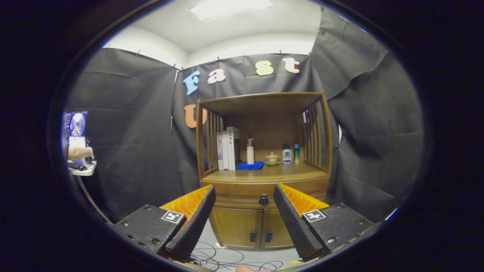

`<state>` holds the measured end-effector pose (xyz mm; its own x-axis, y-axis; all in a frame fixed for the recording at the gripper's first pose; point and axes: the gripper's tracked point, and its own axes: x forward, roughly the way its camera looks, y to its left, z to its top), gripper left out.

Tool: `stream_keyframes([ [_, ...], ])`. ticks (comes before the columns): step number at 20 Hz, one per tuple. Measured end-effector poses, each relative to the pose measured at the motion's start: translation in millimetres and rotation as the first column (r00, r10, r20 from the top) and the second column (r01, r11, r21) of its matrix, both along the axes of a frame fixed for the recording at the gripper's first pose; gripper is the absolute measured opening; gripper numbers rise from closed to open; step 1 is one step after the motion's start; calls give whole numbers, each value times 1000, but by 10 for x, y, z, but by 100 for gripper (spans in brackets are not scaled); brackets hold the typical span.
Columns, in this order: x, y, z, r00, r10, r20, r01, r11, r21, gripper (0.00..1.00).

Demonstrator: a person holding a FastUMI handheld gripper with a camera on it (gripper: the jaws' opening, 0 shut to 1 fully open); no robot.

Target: Pull open the drawer, take out the items inside it, and place them on the countertop above the cabinet.

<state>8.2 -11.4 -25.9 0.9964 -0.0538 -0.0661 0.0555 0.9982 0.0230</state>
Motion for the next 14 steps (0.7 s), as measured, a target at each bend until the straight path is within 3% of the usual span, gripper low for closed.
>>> stream_keyframes([
  [14, 462, -190, -303, 998, -54, -11, 54, 998, -25, 99],
])
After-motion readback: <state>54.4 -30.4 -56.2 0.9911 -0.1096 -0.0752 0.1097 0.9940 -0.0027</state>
